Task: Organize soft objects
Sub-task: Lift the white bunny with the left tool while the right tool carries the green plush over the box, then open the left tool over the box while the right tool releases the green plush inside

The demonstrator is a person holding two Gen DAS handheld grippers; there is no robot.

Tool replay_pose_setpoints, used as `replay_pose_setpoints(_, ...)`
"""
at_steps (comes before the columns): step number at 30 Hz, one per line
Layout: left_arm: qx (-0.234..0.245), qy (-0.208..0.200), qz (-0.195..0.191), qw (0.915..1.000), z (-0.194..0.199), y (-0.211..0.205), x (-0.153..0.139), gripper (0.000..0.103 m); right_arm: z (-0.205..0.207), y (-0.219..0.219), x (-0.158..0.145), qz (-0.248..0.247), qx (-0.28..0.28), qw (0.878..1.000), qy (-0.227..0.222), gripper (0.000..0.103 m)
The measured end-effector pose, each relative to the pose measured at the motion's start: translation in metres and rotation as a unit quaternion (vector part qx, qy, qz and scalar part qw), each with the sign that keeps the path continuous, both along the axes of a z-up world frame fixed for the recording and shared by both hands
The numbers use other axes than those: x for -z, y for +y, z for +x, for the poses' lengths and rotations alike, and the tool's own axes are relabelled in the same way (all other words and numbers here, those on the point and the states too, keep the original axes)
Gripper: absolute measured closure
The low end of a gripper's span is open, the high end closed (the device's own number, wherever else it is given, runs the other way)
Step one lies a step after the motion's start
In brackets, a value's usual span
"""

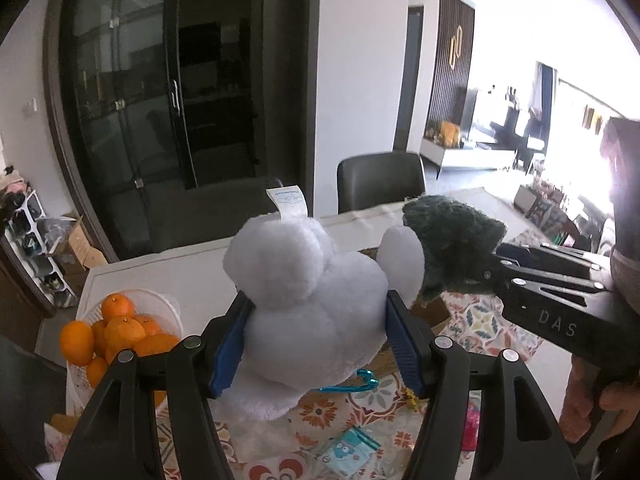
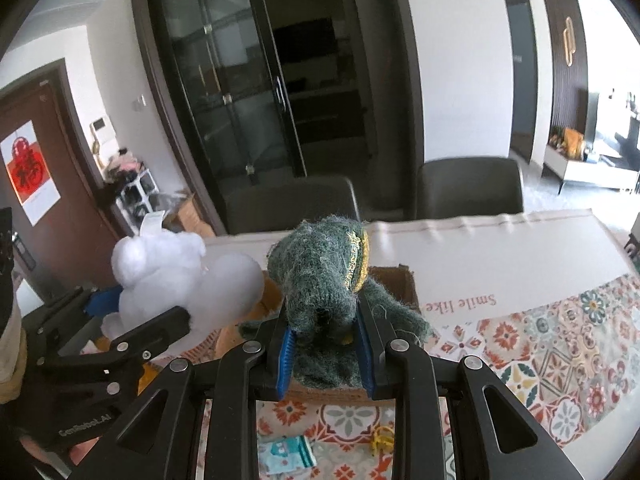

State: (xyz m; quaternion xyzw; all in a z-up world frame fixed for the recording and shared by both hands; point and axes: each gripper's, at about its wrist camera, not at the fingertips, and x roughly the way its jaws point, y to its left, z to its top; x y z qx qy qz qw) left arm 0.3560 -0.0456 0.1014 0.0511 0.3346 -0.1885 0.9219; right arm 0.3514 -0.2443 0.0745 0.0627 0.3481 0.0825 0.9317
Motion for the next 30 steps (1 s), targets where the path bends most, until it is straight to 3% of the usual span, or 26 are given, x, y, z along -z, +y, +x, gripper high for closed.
replay_pose_setpoints(9,0.017,0.056,0.032,0.9978,0.045,-0.017,0.023,0.039,0.045,-0.012,0.025,0.016,-0.006,0.997,0.069,0.075)
replay_pose_setpoints(20,0.04,0.112,0.047,0.9918,0.09,-0.04,0.055,0.037,0.08,-0.027,0.057,0.044,0.005,0.992,0.116,0.075)
replay_pose_setpoints(23,0.043,0.126,0.052,0.9897,0.101,-0.045,0.065,0.034,0.086,-0.029,0.066,0.046,0.005,0.991,0.123,0.075)
replay_pose_setpoints(26,0.036,0.133,0.062,0.9886,0.11,-0.045,0.074,0.025,0.092,-0.028,0.077,0.056,0.002,0.989,0.134,0.075)
replay_pose_setpoints(30,0.028,0.132,0.073,0.9881,0.112,-0.042,0.079,0.016,0.101,-0.024,0.091,0.068,-0.008,0.985,0.156,0.061)
